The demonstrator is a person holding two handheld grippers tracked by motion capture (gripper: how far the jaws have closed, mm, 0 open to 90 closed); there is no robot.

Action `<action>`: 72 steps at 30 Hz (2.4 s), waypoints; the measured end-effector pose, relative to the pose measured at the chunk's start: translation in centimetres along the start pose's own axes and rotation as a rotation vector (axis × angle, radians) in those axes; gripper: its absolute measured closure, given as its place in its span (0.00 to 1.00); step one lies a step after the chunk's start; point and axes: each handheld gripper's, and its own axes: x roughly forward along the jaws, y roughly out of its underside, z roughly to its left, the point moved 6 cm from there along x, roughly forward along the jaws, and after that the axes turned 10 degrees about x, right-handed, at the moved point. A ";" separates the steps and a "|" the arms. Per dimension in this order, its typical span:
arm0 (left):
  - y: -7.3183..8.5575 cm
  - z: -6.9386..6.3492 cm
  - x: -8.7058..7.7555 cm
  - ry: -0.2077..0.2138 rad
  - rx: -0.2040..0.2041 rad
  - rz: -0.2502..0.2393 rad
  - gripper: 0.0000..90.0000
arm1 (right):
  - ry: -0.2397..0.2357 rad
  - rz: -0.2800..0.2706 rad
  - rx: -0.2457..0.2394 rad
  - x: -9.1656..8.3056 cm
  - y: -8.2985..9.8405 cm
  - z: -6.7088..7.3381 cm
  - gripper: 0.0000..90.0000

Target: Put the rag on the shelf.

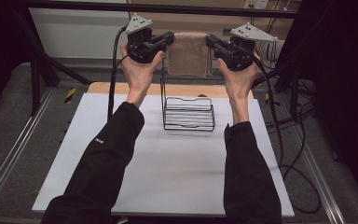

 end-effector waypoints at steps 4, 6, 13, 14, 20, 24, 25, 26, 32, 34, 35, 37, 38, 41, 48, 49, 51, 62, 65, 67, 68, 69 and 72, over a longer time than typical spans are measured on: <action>0.4 0.3 0.0 -0.004 0.001 0.004 0.95 | -0.002 0.008 0.004 0.5 0.3 0.0 0.95; 0.8 0.4 0.0 0.002 0.001 0.004 0.95 | -0.002 0.016 -0.011 0.6 0.6 0.1 0.95; 2.5 0.0 0.6 0.027 -0.009 0.013 0.95 | 0.007 0.046 -0.026 0.8 1.6 -0.4 0.95; 2.7 -0.1 0.7 0.029 -0.005 0.020 0.95 | 0.008 0.044 -0.028 0.7 1.7 -0.5 0.95; 4.2 -0.6 1.0 0.042 -0.002 0.039 0.95 | 0.005 0.062 -0.015 0.4 3.5 -0.8 0.95; 5.3 -1.1 1.0 0.066 -0.011 0.041 0.95 | -0.002 0.077 -0.017 0.1 4.7 -1.0 0.95; 5.5 -1.3 1.0 0.069 -0.011 0.044 0.95 | -0.003 0.077 -0.018 0.0 4.9 -1.1 0.95; 5.7 -1.4 0.9 0.066 -0.001 0.048 0.95 | -0.002 0.080 -0.013 -0.2 5.1 -1.2 0.95; 6.3 -2.6 0.7 0.102 0.007 0.054 0.95 | 0.000 0.085 -0.007 -1.1 6.1 -1.4 0.94; 6.5 -3.1 0.6 0.107 0.018 0.056 0.95 | -0.003 0.084 0.000 -1.4 6.3 -1.6 0.94; 6.6 -3.2 0.6 0.110 0.023 0.057 0.95 | -0.006 0.086 0.001 -1.6 6.5 -1.6 0.94; 6.7 -3.4 0.4 0.113 0.025 0.056 0.95 | -0.010 0.084 -0.007 -1.8 6.7 -1.6 0.94; 6.7 -3.4 0.3 0.116 0.023 0.054 0.95 | -0.015 0.082 -0.006 -1.9 6.7 -1.5 0.94; 6.7 -3.5 0.1 0.124 0.028 0.057 0.95 | -0.023 0.082 -0.002 -2.2 7.0 -1.4 0.94; 6.3 -3.5 -0.3 0.126 0.032 0.053 0.95 | -0.030 0.073 -0.012 -2.5 7.2 -1.2 0.94; 6.4 -3.6 -0.3 0.129 0.033 0.057 0.95 | -0.032 0.073 -0.012 -2.6 7.2 -1.2 0.94; 6.4 -3.7 -0.5 0.130 0.042 0.064 0.95 | -0.033 0.077 -0.010 -2.6 7.3 -1.1 0.94; 7.6 -4.6 -1.3 0.171 0.055 0.123 0.93 | -0.058 0.129 0.006 -3.5 8.2 -0.8 0.93; 8.1 -4.8 -1.3 0.181 0.050 0.144 0.93 | -0.071 0.153 0.002 -3.6 8.6 -0.8 0.93; 8.3 -4.9 -1.3 0.183 0.052 0.149 0.93 | -0.080 0.167 0.000 -3.7 8.9 -0.8 0.93; 8.4 -5.0 -1.4 0.184 0.054 0.154 0.92 | -0.081 0.171 -0.001 -3.8 9.0 -0.8 0.93; 8.5 -5.0 -1.4 0.187 0.053 0.158 0.92 | -0.084 0.176 0.002 -3.8 9.2 -0.7 0.93; 8.8 -5.1 -1.5 0.194 0.056 0.168 0.92 | -0.092 0.189 0.002 -3.9 9.7 -0.8 0.93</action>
